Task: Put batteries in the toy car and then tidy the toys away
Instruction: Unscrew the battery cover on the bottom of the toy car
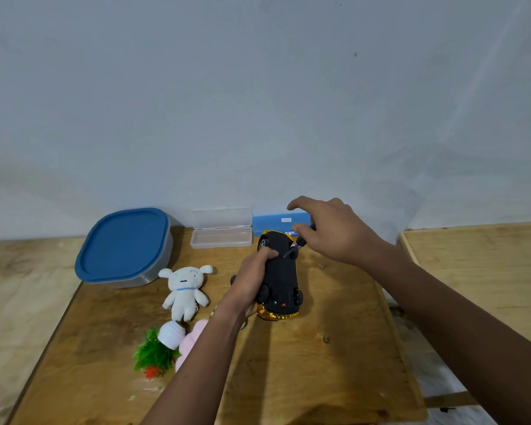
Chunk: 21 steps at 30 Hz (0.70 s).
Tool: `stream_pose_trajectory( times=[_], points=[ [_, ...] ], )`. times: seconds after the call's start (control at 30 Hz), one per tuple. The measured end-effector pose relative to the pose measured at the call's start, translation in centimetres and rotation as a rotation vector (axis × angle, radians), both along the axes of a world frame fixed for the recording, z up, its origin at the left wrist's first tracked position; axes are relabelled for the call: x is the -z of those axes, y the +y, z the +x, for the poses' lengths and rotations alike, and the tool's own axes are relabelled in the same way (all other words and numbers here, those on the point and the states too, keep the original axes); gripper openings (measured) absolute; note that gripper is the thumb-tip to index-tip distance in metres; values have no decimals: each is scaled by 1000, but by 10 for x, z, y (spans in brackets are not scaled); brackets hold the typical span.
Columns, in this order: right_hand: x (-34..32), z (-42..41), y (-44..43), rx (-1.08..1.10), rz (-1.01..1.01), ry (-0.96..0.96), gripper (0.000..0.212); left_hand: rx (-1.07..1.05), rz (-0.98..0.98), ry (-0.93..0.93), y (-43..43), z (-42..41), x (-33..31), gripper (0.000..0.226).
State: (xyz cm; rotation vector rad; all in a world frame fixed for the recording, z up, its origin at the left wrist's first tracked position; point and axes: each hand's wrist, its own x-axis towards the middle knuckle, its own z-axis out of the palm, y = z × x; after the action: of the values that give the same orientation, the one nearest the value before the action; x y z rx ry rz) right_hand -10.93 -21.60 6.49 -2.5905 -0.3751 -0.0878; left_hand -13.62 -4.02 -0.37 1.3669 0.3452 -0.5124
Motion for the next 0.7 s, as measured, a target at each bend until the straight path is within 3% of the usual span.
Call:
stream_pose_trajectory(
  times=[0.13,0.2,0.33,0.43,0.6,0.7],
  points=[
    [-5,-4,-2,-84,238,139,51,-15,-60,56,1,-1,3,35],
    [-4,-3,-4,-95,194,144,50,-20,-107,76,0,-3,4,33],
    [-2,1,-3,-11,-52,-13,29,-28,-165,100,-3,-3,7,34],
    [-3,3,-1,-21,-11,-12,25,-26,-176,104,-4,-3,5,29],
    [-7,6,-1,-145,97,145,52,-44,-143,109,2,3,8,29],
    [-5,9,0,-77,-42,84,40,-28,-91,79,1,6,10,30]
  ],
)
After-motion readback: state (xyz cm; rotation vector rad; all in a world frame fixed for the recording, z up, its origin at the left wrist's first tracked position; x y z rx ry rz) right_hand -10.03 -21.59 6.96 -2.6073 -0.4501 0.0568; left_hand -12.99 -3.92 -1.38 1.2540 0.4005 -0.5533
